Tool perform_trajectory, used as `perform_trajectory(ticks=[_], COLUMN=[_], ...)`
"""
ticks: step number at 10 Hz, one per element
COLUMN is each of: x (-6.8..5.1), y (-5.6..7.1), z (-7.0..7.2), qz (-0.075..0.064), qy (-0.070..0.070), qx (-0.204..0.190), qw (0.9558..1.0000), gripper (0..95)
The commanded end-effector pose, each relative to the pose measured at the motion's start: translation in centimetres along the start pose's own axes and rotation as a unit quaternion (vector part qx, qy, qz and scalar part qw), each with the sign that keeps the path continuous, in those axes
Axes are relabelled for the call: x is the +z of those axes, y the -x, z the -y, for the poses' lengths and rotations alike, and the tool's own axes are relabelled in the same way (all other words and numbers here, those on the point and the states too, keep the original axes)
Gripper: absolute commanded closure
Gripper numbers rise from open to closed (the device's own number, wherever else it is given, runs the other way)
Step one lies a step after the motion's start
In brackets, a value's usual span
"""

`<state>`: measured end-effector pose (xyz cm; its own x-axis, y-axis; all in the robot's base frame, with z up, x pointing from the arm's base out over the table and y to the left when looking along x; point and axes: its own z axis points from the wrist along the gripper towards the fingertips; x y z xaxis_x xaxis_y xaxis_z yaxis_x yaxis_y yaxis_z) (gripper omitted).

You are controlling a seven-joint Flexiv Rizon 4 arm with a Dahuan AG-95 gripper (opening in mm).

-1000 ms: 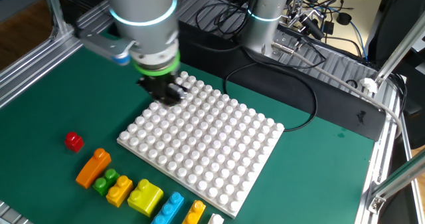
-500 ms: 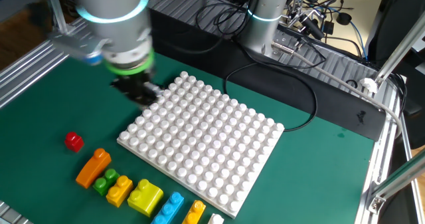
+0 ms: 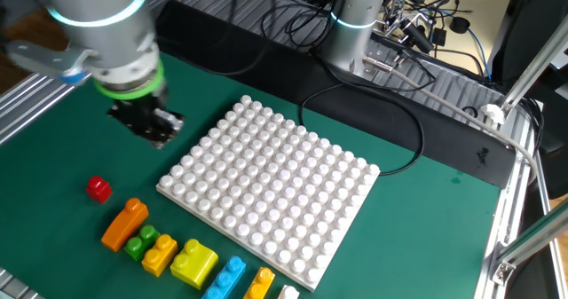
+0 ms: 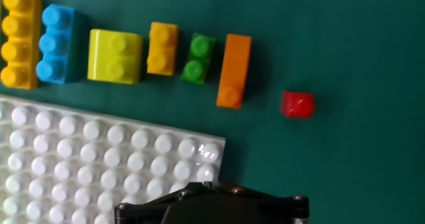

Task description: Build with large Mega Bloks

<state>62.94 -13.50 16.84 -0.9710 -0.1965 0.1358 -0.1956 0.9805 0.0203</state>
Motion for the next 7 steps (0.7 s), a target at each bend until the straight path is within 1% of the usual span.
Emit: perform_trajectory(ticks=[1,2,3,4,5,6,7], x=[-0.1,0.2,0.2,0.1,0.1,0.4,0.9], y=[1.5,2.4,3.0,3.2,3.0,2.2,1.4], z=[1.6,2.6,3.4,3.9,4.6,5.5,6.5], qz=[0.003,0.010,0.011,0.012,0.019,0.031,0.041], qy=[0.003,0.001,0.006,0.013,0.016,0.011,0.009], qx=[-0.007,-0.018,-0.023,-0.024,-0.024,-0.024,-0.024], qw=[1.0000,0.9998,0.9997,0.9996,0.9994,0.9992,0.9989], gripper=[95.0,95.0,95.0,95.0,95.0,95.0,95.0])
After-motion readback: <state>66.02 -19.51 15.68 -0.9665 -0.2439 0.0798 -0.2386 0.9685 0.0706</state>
